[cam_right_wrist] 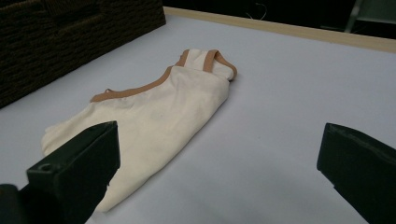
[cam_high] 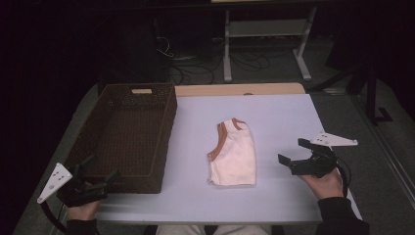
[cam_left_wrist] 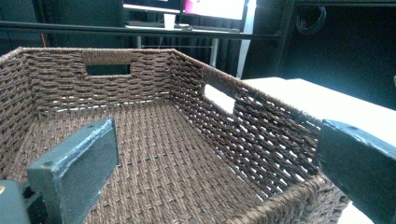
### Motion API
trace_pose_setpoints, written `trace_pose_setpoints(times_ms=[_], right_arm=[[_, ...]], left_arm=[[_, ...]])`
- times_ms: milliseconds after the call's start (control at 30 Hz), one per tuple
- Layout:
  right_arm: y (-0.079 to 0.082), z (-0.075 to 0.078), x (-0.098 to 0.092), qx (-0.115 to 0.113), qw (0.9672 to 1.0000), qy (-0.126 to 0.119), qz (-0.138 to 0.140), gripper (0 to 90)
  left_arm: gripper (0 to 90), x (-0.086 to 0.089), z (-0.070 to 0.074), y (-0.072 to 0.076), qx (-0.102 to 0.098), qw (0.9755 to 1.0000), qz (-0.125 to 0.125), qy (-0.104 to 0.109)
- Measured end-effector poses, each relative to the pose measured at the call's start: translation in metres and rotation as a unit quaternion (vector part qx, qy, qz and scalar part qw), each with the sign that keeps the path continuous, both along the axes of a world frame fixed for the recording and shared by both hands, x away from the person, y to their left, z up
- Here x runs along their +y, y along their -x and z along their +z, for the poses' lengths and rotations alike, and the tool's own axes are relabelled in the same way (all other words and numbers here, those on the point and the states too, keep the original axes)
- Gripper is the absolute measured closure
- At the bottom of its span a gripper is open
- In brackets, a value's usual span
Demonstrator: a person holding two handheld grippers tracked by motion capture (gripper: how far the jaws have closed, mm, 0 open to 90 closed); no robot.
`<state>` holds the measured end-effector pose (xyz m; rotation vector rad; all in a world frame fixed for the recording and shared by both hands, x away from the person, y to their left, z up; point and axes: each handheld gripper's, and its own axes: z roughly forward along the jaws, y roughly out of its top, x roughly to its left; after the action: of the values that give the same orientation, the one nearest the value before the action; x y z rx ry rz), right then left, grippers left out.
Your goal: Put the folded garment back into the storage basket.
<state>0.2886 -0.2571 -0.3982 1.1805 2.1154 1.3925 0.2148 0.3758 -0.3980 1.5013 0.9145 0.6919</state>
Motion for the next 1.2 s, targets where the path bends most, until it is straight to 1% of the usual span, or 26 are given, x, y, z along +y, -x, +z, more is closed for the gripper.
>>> trace_pose_setpoints(times_ms=[67, 167, 200, 267, 300, 433, 600, 667, 767, 967, 1067, 1133, 1200], right_arm=[[-0.001, 0.001, 0.001, 0.002, 1.0000, 0.003, 0.001, 0.0], [-0.004, 0.004, 0.004, 0.014, 0.9998, 0.013, 0.010, 0.0], [-0.006, 0.007, 0.006, 0.023, 0.9994, 0.019, 0.018, 0.0], [-0.007, 0.008, 0.008, 0.023, 0.9992, 0.023, 0.022, 0.0], [-0.008, 0.011, 0.011, 0.025, 0.9990, 0.026, 0.028, 0.0], [-0.012, 0.018, 0.017, 0.025, 0.9983, 0.038, 0.038, 0.0], [-0.016, 0.027, 0.021, 0.021, 0.9977, 0.046, 0.045, 0.0], [-0.019, 0.032, 0.025, 0.021, 0.9969, 0.056, 0.052, 0.0], [-0.022, 0.036, 0.029, 0.023, 0.9962, 0.061, 0.058, 0.0], [-0.030, 0.038, 0.034, 0.032, 0.9949, 0.071, 0.064, 0.0], [-0.037, 0.036, 0.038, 0.042, 0.9938, 0.078, 0.067, 0.0], [-0.039, 0.036, 0.039, 0.044, 0.9937, 0.078, 0.067, 0.0], [-0.043, 0.035, 0.041, 0.052, 0.9931, 0.079, 0.069, 0.0]], left_arm=[[0.0, 0.000, 0.000, 0.000, 0.000, 1.0000, 0.001, 0.000], [0.0, 0.001, 0.000, 0.000, -0.001, 1.0000, 0.002, 0.001], [0.0, 0.001, 0.000, 0.000, 0.000, 1.0000, 0.002, 0.000], [0.0, 0.000, 0.000, 0.000, -0.001, 1.0000, 0.002, -0.001], [0.0, 0.000, 0.000, 0.000, -0.002, 1.0000, 0.003, 0.000], [0.0, 0.000, 0.000, 0.000, -0.002, 1.0000, 0.004, 0.000], [0.0, 0.000, 0.000, 0.000, -0.002, 1.0000, 0.004, 0.000], [0.0, 0.000, 0.000, 0.000, -0.003, 1.0000, 0.004, 0.000], [0.0, 0.000, 0.000, 0.001, -0.003, 1.0000, 0.004, 0.000], [0.0, 0.000, 0.000, 0.001, -0.003, 1.0000, 0.003, 0.000], [0.0, 0.000, 0.000, 0.000, -0.003, 1.0000, 0.004, 0.000], [0.0, 0.000, 0.000, 0.000, -0.003, 1.0000, 0.004, 0.000], [0.0, 0.000, 0.000, 0.001, -0.004, 1.0000, 0.003, 0.000]])
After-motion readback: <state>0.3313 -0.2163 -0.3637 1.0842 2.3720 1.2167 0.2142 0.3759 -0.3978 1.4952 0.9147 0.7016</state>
